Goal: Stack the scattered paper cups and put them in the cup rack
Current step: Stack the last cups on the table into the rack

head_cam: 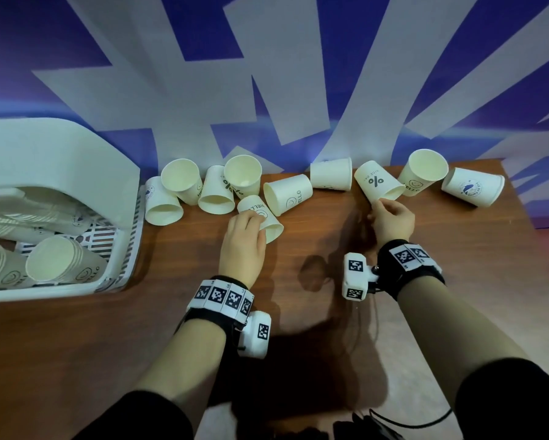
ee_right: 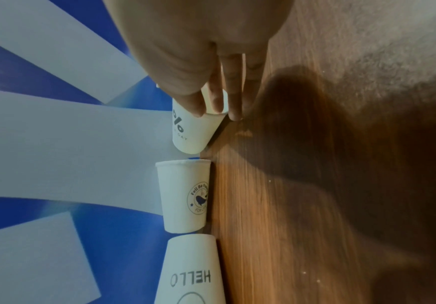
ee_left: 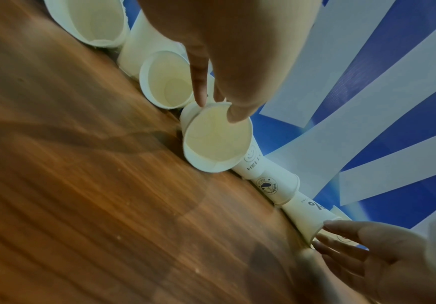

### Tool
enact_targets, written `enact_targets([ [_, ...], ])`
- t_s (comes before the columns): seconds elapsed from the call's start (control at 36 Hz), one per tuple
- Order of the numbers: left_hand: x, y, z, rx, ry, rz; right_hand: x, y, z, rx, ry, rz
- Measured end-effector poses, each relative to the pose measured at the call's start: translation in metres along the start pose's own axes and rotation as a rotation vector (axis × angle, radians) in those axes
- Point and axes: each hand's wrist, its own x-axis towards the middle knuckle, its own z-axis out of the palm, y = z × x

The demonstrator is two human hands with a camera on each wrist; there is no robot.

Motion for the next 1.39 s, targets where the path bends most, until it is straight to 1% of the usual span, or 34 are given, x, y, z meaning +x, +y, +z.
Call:
enact_targets([
  [0.11, -0.001, 0.001, -0.001, -0.028, 0.029, -0.022, -0.006, 0.001, -0.003, -0.035, 0.023, -0.066],
  [0.22, -0.004, 0.003, -0.006, -0.037, 0.055, -0.044, -0.019, 0.003, -0.008, -0.023, 0.025, -0.114],
  [0.42, -0.011, 0.011, -0.025, -0.067, 0.083, -0.143, -0.047, 0.009, -0.016, 0.000, 0.059, -0.180],
  [0.5, -0.016, 0.016, -0.037, -0.098, 0.042, -0.226, -0.066, 0.006, -0.020, -0.027, 0.037, -0.247],
  [0.64, -0.028, 0.018, -0.056, -0.150, 0.004, -0.381, -0.099, -0.002, -0.025, -0.063, -0.071, -0.362],
  [0.78, -0.046, 0.014, -0.076, -0.223, 0.021, -0.501, -0.130, -0.010, -0.028, -0.066, -0.126, -0.510],
  [0.86, -0.056, 0.009, -0.089, -0.325, 0.055, -0.609, -0.151, -0.011, -0.027, -0.030, -0.166, -0.561],
  [0.94, -0.065, 0.006, -0.106, -0.421, 0.088, -0.687, -0.171, -0.011, -0.025, -0.060, -0.222, -0.635],
  [1.08, -0.079, 0.000, -0.134, -0.515, 0.117, -0.721, -0.205, -0.014, -0.016, -0.085, -0.294, -0.731],
  [1.39, -0.112, -0.030, -0.183, -0.548, 0.222, -0.750, -0.264, -0.010, 0.013, -0.109, -0.394, -0.923],
])
